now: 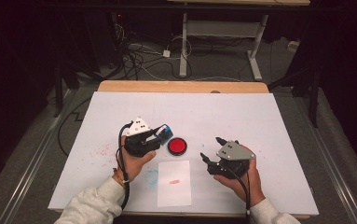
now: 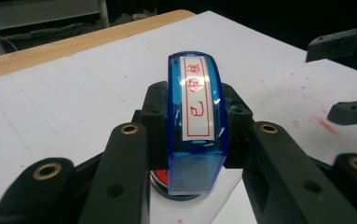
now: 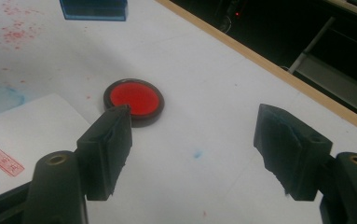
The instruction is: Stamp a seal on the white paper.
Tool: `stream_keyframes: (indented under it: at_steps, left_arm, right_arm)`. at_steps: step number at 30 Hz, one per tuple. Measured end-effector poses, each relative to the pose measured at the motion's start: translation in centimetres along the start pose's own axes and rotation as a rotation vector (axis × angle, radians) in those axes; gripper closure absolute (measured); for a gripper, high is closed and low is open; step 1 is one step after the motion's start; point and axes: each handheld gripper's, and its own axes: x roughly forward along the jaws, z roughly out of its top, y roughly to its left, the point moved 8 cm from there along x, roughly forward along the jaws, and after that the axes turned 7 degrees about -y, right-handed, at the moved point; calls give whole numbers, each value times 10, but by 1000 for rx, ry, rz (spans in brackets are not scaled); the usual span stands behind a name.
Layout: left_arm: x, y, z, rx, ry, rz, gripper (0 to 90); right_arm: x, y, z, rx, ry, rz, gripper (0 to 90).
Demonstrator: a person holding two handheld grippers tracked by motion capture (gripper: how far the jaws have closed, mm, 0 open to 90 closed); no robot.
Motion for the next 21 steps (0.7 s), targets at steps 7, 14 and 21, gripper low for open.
stream_keyframes:
  at_steps: [7, 14, 21]
  left_arm:
    - [-7, 6, 3, 3, -9, 18, 678]
    - [-11, 10, 3, 13, -4, 33, 678]
    - [-13, 14, 3, 23, 6, 43, 677]
  right_arm:
    - [-12, -8, -7, 3, 4, -25, 285]
    - [-21, -13, -15, 4, 16, -36, 283]
    - [-27, -14, -24, 2, 33, -37, 282]
